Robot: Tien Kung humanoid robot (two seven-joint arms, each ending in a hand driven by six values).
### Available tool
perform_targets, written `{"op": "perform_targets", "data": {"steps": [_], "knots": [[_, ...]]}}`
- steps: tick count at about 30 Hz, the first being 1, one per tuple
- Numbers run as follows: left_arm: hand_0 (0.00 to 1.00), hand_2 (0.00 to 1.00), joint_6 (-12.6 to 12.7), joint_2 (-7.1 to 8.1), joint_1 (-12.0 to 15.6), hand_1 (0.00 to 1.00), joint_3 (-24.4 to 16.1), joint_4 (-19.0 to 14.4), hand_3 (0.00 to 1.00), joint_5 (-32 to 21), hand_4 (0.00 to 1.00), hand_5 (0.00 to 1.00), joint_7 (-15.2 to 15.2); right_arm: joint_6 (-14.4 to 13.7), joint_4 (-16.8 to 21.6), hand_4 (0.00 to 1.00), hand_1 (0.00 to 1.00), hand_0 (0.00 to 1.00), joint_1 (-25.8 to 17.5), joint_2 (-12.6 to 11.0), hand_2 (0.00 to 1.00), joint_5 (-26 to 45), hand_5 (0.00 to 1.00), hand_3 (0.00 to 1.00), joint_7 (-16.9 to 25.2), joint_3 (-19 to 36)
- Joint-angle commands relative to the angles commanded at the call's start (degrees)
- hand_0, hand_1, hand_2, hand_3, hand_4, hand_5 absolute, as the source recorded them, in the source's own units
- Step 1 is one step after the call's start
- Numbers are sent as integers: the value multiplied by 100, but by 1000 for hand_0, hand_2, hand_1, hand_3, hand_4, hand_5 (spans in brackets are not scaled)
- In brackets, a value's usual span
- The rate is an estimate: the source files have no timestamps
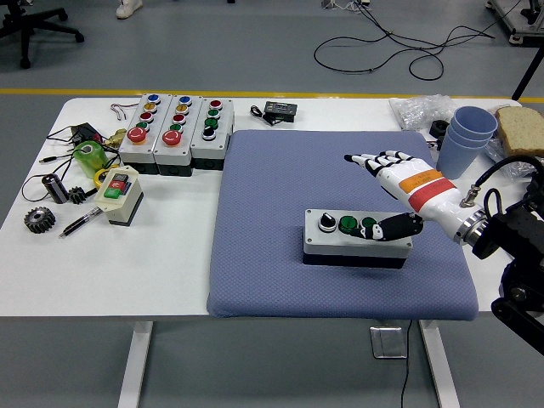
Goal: Pick up the button,place it on the desk,press the button,press the button
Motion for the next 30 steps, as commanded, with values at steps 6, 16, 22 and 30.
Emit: {"op": "perform_targets", "data": {"steps": [6,16,22,30], "knots": [[598,678,-9,0,5,635,-40,0,549,61,359,703,12,-269,298,992,91,264,-417,-171,358,78,468,701,91,456],[598,677,-8,0,12,636,-81,0,549,116,358,702,21,-145,392,985,2,83,-903,-381,209,32,513,614,-15,833],[597,677,-16,0,26,635,-82,0,548,144,356,700,22,20,378,978,2,75,-1077,-396,201,-18,520,603,-36,817],[597,677,-21,0,34,636,-66,0,548,148,355,700,16,124,412,967,2,77,-1220,-383,201,-20,496,601,14,753]]}}
